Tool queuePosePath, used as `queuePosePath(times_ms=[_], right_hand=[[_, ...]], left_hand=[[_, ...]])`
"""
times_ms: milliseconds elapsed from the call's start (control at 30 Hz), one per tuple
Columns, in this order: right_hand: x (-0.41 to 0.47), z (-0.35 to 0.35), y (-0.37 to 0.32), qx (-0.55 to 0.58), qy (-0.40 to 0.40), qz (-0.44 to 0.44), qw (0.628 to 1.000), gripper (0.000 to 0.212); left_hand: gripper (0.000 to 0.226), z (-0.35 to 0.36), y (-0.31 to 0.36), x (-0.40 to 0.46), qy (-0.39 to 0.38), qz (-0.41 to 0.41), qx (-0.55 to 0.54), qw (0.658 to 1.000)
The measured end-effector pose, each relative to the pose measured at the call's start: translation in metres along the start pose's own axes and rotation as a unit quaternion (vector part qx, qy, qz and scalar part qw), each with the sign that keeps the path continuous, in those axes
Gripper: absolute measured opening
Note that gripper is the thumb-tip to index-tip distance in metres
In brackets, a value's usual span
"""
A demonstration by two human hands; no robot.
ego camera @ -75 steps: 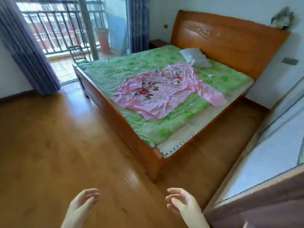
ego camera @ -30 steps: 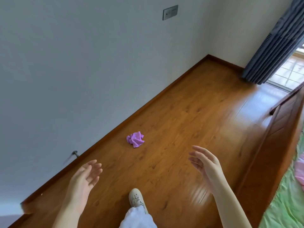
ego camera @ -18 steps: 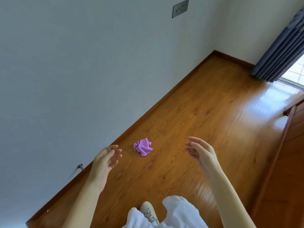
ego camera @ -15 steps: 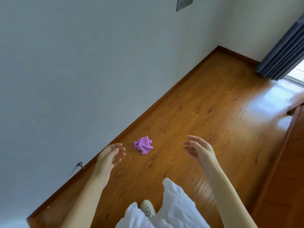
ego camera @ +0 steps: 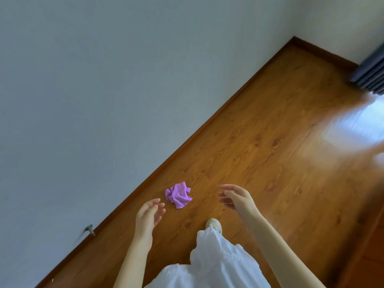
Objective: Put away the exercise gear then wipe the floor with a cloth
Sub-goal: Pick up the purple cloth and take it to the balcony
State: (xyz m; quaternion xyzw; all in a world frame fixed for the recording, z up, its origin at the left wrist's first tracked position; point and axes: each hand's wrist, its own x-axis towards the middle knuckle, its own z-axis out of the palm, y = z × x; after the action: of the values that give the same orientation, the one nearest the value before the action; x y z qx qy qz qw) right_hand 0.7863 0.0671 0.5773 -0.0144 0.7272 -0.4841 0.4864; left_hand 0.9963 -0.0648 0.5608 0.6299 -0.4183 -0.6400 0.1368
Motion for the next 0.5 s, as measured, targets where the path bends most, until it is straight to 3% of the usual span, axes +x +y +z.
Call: queuePosePath(times_ms=[233, 500], right_hand=[[0.105, 0.013, 0.027, -0.006, 0.013, 0.086, 0.996, 0.025], [0.228, 0.063, 0.121, 0.009, 0.044, 0.201, 0.979, 0.022]], left_hand=[[0.018, 0.045, -0.016, 0.097, 0.007, -0.057, 0.033, 0.998], [0.022, 0.050, -0.092, 0.244, -0.014, -0.141, 0.139, 0.980]])
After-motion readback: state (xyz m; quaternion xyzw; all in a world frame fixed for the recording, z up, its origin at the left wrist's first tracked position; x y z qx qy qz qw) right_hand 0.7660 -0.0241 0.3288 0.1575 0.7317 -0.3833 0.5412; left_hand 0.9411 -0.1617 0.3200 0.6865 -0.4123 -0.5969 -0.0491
